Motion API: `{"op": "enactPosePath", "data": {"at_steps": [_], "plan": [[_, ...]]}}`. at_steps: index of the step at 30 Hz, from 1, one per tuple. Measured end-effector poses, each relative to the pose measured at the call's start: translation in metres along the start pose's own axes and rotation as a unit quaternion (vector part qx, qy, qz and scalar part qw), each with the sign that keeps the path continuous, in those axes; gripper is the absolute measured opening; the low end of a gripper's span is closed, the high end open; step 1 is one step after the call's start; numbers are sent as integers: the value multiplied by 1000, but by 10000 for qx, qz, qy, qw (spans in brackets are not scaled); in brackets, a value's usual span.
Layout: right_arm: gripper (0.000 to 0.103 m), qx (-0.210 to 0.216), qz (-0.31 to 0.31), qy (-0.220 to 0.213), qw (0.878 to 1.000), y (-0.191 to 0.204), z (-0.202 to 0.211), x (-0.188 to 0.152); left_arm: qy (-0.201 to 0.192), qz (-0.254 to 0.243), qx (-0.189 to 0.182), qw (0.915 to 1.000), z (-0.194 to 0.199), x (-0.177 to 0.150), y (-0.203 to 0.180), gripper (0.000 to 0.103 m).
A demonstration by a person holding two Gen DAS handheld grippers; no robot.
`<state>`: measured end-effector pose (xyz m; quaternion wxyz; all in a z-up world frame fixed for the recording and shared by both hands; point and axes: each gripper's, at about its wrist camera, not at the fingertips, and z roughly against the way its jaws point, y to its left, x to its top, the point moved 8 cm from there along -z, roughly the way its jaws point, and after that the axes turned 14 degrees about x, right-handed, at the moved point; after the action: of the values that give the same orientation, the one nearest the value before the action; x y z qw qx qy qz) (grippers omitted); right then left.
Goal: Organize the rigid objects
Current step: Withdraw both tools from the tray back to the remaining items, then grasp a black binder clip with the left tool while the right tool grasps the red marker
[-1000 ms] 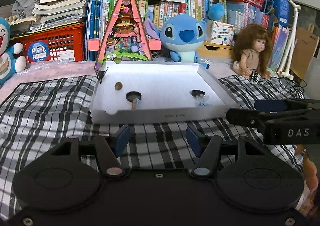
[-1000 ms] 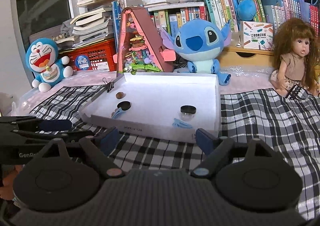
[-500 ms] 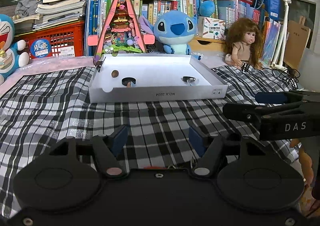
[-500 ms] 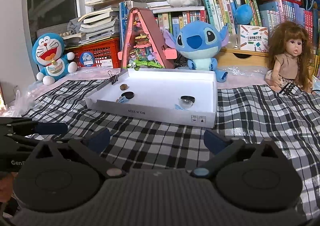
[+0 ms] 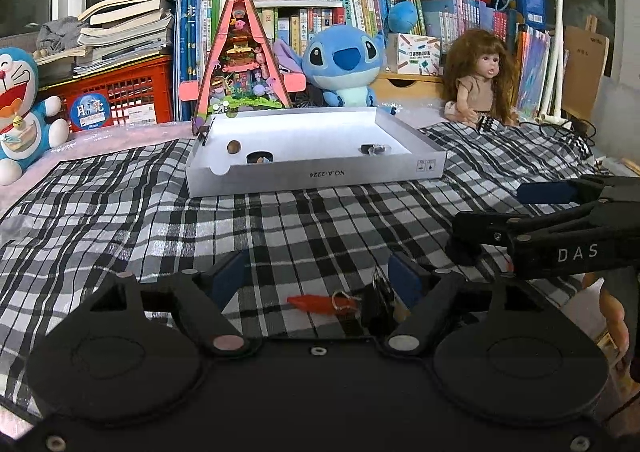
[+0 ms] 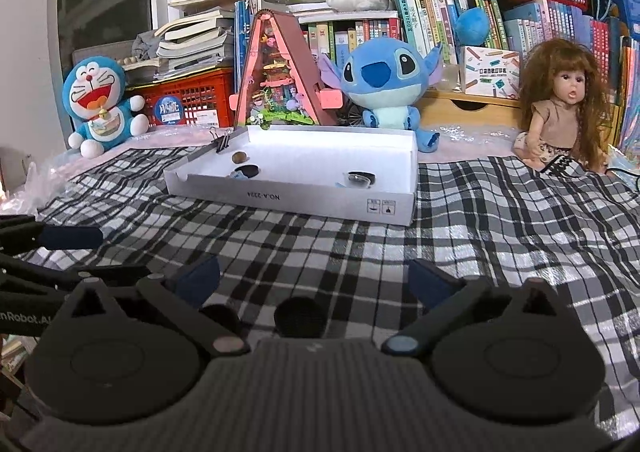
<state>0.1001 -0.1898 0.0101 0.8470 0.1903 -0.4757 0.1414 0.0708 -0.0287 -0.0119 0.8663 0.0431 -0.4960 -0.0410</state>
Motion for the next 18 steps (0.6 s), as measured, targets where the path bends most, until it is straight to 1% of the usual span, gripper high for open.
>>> {"op": "enactPosePath", "data": {"at_steps": [6,9,13,18], "plan": [[103,-105,127,21,9999,1,8,-11,73,-50,-31,10000,4,-12,-3,77],[103,-154,229,77,9996,3,10,-18,94,-107,-22,9999,5,-18,-5,75],[103,-186,364,170,9990,5,10,-27,180,-209,-115,9996,7,-27,-9,69],[103,-196,454,291,9984,8,11,-38,329,-156,-169,9992,6,-33,-9,55]]}}
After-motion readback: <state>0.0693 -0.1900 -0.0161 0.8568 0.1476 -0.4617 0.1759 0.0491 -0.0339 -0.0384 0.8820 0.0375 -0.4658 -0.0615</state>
